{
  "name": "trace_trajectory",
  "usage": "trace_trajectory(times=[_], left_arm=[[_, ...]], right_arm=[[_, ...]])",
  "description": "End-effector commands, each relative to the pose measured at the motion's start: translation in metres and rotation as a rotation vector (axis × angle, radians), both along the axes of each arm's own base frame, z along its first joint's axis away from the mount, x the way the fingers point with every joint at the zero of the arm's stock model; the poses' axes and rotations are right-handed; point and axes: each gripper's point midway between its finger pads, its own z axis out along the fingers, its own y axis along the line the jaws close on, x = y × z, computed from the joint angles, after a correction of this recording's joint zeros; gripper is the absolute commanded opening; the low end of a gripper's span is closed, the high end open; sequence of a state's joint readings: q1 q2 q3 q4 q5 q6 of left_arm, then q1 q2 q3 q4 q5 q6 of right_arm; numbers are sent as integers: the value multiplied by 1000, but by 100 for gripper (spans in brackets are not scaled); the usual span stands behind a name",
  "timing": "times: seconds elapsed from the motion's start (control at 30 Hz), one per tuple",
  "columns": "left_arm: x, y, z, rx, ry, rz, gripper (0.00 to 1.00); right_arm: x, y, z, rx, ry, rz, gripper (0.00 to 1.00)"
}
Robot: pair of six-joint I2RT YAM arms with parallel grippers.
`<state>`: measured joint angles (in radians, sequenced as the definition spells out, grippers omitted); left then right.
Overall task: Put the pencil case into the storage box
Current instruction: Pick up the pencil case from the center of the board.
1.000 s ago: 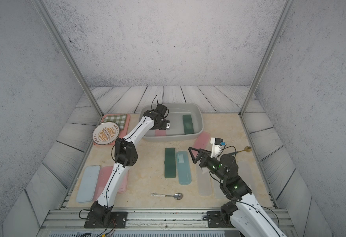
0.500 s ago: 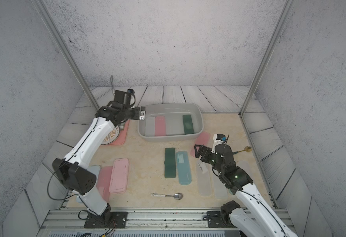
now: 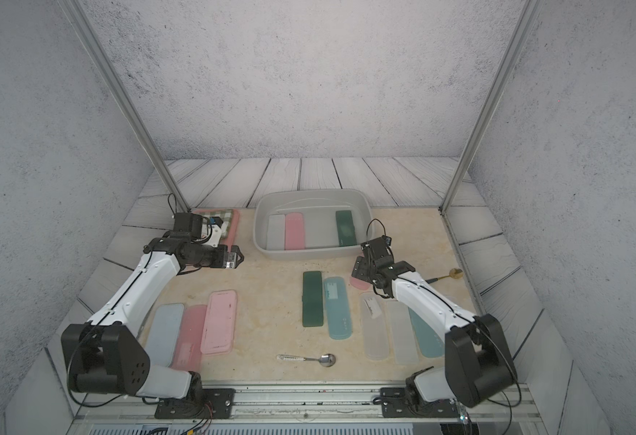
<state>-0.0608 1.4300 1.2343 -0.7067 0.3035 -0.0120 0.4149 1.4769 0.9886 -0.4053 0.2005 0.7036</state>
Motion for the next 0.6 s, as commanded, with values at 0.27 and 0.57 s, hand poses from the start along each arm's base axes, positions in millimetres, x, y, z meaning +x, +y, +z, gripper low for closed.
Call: trace_trajectory(times=[0.27,0.57], left_arm=[[-3,12,11,55,-78,-1,100],[-1,13,1,53,-58,3,100]], right_arm=[[33,15,-78,-22,136,-36,99],[37,3,-101,-132,200,-57,99]])
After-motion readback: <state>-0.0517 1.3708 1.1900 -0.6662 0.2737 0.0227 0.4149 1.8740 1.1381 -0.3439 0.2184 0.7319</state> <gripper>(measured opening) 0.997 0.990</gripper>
